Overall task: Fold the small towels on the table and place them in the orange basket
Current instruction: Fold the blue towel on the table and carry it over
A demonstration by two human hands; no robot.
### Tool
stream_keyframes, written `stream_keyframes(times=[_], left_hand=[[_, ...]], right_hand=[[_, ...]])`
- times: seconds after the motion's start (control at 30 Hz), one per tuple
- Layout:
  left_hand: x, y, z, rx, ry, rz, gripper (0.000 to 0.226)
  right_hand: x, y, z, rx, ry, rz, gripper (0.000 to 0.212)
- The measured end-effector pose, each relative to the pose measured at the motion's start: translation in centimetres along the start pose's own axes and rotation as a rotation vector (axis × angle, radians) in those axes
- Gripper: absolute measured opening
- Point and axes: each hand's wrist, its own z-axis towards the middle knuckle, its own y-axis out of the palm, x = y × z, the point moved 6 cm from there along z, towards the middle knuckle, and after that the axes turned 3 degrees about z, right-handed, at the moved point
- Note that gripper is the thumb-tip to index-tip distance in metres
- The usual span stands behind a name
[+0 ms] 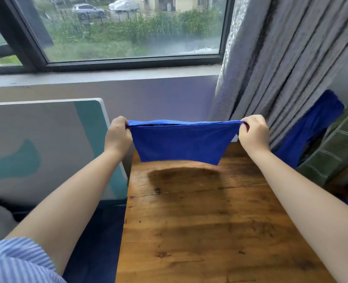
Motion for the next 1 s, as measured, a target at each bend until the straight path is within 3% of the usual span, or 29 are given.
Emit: stream_keyframes(times=[0.1,0.23,0.4,0.5,0.67,0.8,0.9,1.0], left_hand=[[-2.3,1.6,-2.0,-0.109,0.015,0.116,0.015],[-6.1,5.8,-7.7,-0.439,0.12,0.369,0.013],[-10.4,11.6,-16.5,-0.841,0.386,0.749,0.002],[-12.9,14.8,-21.1,-0.989,0.495,0.889,0.018],[-14.9,17.4,-26.4,-1.069,0.686,0.879,0.03],[-16.7,18.2,-29.1,-1.117,0.697,0.839,0.031],[-17.9,18.1,-29.7,-1.08,0.681,0.837,0.04],[-17.4,17.7,-29.5,-0.938,0.669,0.665,0.055]], right_hand=[[1.3,1.1,-2.2,-0.057,-0.109,-0.041,0.021],[5.5,3.1,-8.5,-0.32,-0.239,-0.181,0.002],[12.0,5.5,-19.0,-0.689,-0.436,-0.383,0.028],[14.3,6.5,-24.8,-0.791,-0.443,-0.464,0.034],[16.4,7.3,-31.3,-0.854,-0.427,-0.486,0.031],[17.2,8.4,-33.5,-0.776,-0.382,-0.522,0.018],[17.5,8.8,-33.6,-0.705,-0.243,-0.612,0.028],[15.8,8.8,-33.6,-0.583,-0.227,-0.629,0.013]])
